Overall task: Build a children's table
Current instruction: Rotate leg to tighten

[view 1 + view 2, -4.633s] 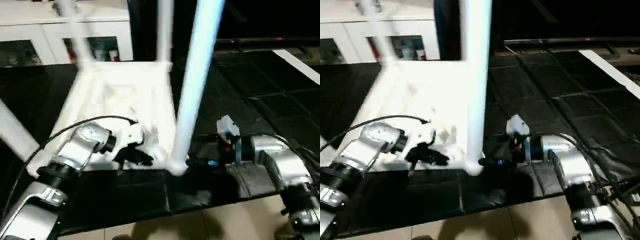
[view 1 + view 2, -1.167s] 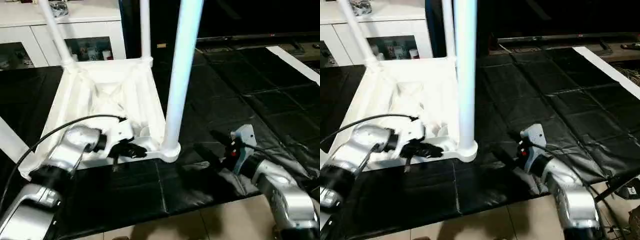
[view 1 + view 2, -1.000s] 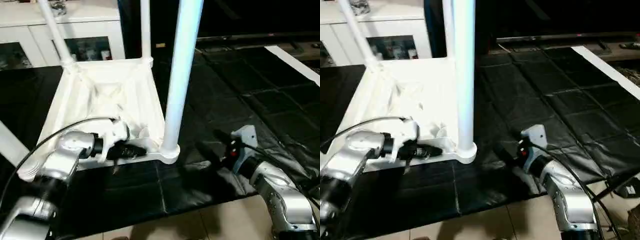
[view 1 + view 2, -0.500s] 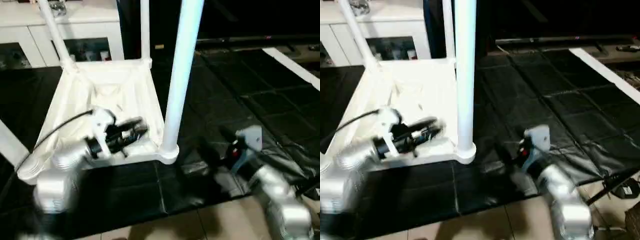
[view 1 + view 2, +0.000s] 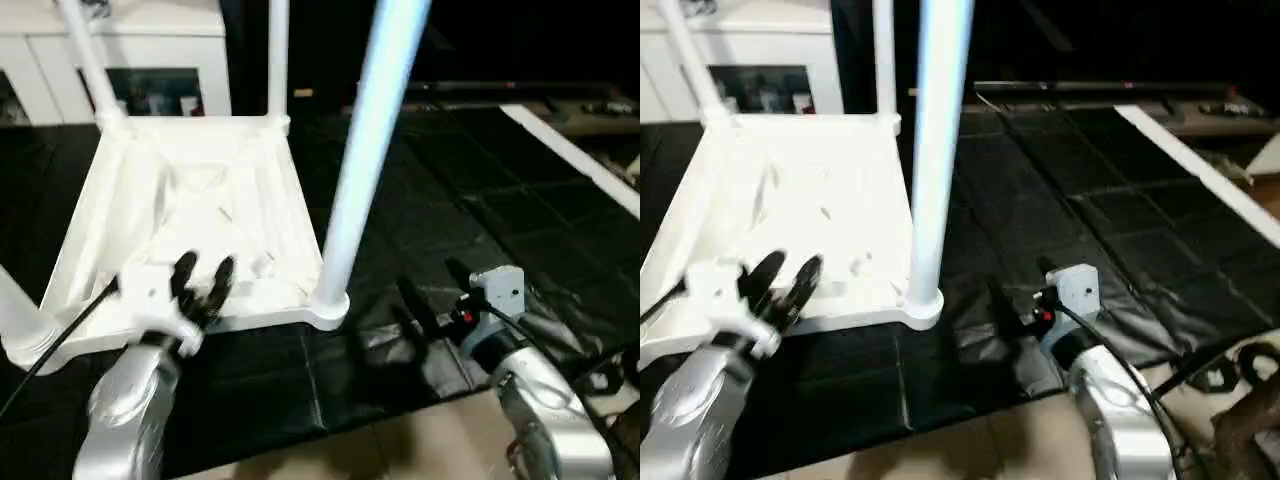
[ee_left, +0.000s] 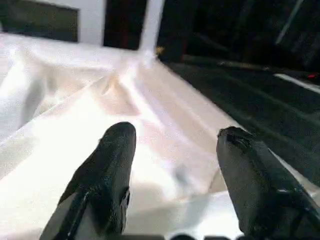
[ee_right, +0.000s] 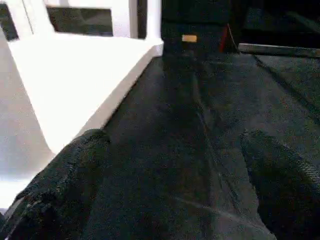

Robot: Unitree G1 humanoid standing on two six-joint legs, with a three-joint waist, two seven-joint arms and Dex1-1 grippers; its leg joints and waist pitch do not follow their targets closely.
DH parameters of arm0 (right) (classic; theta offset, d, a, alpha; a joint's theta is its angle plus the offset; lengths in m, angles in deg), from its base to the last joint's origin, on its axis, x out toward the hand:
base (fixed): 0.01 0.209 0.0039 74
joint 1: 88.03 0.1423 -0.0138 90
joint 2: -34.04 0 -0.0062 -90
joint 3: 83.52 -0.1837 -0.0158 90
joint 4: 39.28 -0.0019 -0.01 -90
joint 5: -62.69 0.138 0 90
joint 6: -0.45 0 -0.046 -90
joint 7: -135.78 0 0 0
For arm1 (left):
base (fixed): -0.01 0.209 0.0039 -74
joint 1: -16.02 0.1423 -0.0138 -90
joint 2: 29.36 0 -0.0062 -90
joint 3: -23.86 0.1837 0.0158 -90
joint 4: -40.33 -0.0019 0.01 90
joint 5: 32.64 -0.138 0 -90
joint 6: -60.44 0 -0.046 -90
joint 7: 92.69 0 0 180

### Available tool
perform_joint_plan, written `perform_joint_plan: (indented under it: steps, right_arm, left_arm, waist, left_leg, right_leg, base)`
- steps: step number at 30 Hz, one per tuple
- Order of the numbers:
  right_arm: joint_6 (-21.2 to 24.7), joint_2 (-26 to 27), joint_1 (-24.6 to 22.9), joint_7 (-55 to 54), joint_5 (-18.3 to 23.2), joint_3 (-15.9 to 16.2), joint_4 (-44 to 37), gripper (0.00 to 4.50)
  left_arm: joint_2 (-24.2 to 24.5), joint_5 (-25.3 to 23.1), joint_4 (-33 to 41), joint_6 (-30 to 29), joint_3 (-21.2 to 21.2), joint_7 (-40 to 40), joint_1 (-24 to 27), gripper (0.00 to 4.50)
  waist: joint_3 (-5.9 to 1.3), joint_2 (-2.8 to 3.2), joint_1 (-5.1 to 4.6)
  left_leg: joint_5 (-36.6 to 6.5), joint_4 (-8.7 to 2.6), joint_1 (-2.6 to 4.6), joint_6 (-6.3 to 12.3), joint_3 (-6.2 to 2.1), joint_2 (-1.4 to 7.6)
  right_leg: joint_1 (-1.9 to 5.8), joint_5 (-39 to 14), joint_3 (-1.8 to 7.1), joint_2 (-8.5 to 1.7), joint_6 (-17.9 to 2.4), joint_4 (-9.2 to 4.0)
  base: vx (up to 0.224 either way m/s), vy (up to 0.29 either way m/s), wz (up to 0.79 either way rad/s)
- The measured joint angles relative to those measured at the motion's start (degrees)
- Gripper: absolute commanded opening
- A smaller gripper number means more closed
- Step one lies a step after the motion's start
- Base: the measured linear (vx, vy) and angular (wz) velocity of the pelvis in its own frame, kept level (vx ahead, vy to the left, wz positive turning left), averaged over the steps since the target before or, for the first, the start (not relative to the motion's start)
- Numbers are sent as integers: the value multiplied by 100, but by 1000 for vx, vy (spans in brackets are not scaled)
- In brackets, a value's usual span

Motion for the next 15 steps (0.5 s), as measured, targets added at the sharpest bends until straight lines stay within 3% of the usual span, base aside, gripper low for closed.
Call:
perform_joint_plan:
  steps: [7,8,9,11,12,15]
  right_arm:
    - [-188,-213,27,50,-302,348,7,450]
    - [-247,-228,25,78,-353,389,11,450]
    - [-315,-253,10,91,-420,425,35,450]
    - [-364,-253,11,91,-467,455,45,450]
    - [-362,-241,11,90,-447,456,45,450]
    - [-379,-225,11,55,-422,412,45,450]
  left_arm:
    - [69,-330,176,137,107,-232,4,289]
    - [96,-389,189,164,148,-255,3,289]
    - [118,-436,202,194,197,-273,0,289]
    - [129,-442,260,243,234,-295,63,289]
    - [141,-437,278,249,231,-321,87,289]
    - [157,-404,282,214,112,-348,110,289]
  waist:
    - [-3,-10,73]
    - [-4,27,41]
    - [0,32,6]
    - [31,91,-50]
    - [52,119,-102]
    - [55,76,-91]
  left_leg:
    - [0,-6,-3,-1,-5,0]
    - [3,5,-85,1,-154,-44]
    - [4,13,-121,0,-285,-73]
    - [14,43,-179,-19,-533,-89]
    - [35,58,-176,-53,-712,-103]
    - [77,54,-173,-103,-1155,-211]
  right_leg:
    - [14,5,7,6,8,8]
    - [48,0,-104,-22,14,-2]
    - [95,-16,-217,-45,12,-19]
    - [176,-63,-341,-14,-29,-9]
    - [213,-133,-317,88,-150,89]
    - [216,-584,-148,279,-795,535]
  base:
    - [0,0,0]
    - [-9,-22,30]
    - [-9,-22,30]
    - [19,-57,55]
    - [42,-76,55]
    - [37,-162,71]
